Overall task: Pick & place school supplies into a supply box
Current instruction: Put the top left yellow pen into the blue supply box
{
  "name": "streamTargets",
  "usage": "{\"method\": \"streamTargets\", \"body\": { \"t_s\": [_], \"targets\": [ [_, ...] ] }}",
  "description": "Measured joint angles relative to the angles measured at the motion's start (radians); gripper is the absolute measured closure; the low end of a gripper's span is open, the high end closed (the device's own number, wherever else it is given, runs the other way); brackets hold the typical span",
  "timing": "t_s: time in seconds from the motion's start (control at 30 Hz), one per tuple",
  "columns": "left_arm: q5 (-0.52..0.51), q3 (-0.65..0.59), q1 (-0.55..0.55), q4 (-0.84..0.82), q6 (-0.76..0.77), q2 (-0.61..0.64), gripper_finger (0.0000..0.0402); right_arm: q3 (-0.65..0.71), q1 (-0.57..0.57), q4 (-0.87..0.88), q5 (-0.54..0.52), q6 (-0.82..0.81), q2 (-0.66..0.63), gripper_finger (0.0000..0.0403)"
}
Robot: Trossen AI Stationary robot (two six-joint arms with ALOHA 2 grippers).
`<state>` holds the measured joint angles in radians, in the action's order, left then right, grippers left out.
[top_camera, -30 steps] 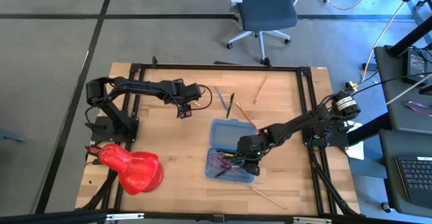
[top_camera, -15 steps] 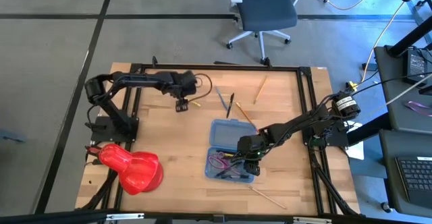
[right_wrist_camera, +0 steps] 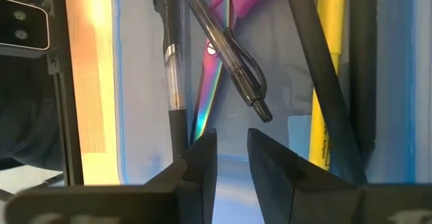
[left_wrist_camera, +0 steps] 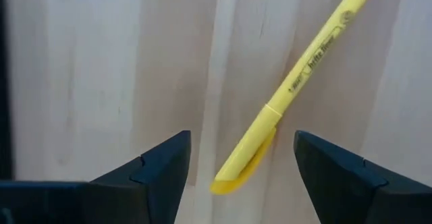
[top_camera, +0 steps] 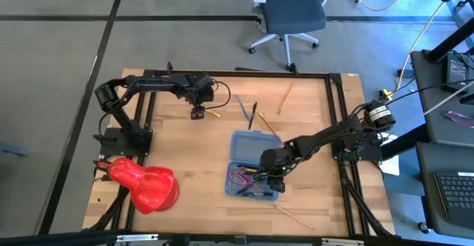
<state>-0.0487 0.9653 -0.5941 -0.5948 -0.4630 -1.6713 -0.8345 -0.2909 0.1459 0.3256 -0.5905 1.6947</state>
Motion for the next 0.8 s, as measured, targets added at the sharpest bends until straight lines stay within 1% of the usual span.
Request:
{"method": "streamTargets", "body": {
  "t_s": [0.13,0.27,0.37,0.57,0.67,0.8],
  "targets": [
    [-0.034,-0.001,0.0,-0.01,0.002,-0.057,0.0146,0.0,0.0,0.001,0.0,-0.004,0.0,0.0315],
    [-0.035,0.005,0.0,-0.019,0.005,-0.085,0.0148,0.0,0.0,0.005,0.0,-0.004,0.0,0.0315],
    [-0.03,0.004,0.002,-0.041,0.016,-0.09,0.016,0.0,0.0,0.008,0.015,-0.006,0.0,0.0315],
    [-0.003,0.004,0.01,-0.067,0.101,-0.092,0.0212,0.0,0.0,0.011,0.017,-0.005,0.0,0.0315],
    [0.005,0.003,0.02,-0.071,0.113,-0.092,0.0242,0.0,0.0,0.015,0.02,-0.005,0.0,0.0315],
    [0.004,0.002,0.038,-0.077,0.112,-0.093,0.0286,0.0,0.0,0.016,0.069,-0.007,0.0,0.0315]
  ]
}}
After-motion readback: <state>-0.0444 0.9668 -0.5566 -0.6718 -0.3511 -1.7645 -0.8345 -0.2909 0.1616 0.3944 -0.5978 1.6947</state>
